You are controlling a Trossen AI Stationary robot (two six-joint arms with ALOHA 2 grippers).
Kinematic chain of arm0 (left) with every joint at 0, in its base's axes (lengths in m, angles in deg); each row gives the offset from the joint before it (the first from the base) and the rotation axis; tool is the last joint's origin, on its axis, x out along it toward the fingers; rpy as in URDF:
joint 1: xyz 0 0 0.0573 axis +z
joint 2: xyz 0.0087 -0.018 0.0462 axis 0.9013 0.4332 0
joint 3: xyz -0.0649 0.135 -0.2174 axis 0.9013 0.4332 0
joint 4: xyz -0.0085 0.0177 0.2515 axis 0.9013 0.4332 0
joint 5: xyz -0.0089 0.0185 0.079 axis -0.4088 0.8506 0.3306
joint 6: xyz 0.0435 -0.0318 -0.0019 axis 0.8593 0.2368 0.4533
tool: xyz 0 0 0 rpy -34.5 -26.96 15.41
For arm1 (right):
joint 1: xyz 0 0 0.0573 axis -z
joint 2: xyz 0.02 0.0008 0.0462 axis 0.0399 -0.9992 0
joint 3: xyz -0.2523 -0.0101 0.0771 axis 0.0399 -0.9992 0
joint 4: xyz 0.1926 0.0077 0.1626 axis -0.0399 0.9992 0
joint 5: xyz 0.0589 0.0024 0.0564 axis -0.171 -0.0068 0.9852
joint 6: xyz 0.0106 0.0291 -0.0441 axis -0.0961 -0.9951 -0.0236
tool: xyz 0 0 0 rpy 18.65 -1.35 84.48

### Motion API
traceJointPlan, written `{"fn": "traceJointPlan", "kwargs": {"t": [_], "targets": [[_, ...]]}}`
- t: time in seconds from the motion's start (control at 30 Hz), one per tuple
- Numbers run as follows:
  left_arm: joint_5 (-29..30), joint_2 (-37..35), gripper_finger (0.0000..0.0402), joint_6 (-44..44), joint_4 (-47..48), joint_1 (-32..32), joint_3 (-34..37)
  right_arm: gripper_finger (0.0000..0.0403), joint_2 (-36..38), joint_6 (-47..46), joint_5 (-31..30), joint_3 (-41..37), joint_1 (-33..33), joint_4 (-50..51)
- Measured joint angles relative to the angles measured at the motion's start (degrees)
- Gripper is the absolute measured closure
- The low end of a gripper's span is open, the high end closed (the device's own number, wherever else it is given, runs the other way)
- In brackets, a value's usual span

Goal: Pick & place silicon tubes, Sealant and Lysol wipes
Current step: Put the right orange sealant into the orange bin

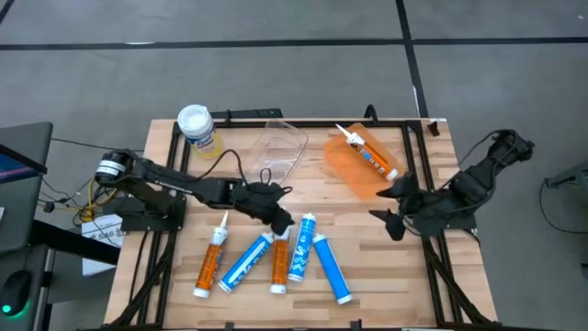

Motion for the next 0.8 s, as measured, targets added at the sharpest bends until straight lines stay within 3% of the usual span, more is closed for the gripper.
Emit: {"fn": "traceJointPlan", "kwargs": {"t": [0.1,0.27,0.33,0.47,0.8], "targets": [[4.24,-0.02,0.0402,-5.58,6.56,-2.17,-1.89,0.0112,1.65,2.36,-0.08,-1.91,-0.69,-2.88],[14.83,0.09,0.0402,-16.13,30.3,-5.99,-7.4,0.0112,1.9,3.98,-0.2,-2.13,-0.78,-3.15],[17.2,0.06,0.0402,-20.37,35.11,-6.43,-9.09,0.0112,1.9,5.19,-0.58,-2.13,-0.76,-3.23],[17.32,0.09,0.0402,-22.78,30.87,-6.46,-9.31,0.0112,1.88,5.48,-2.69,-2.13,-0.76,-3.28],[17.89,0.09,0.0402,-14.3,24.95,-6.35,-9.31,0.0112,1.85,5.91,-3.05,-2.13,-0.76,-3.24]]}}
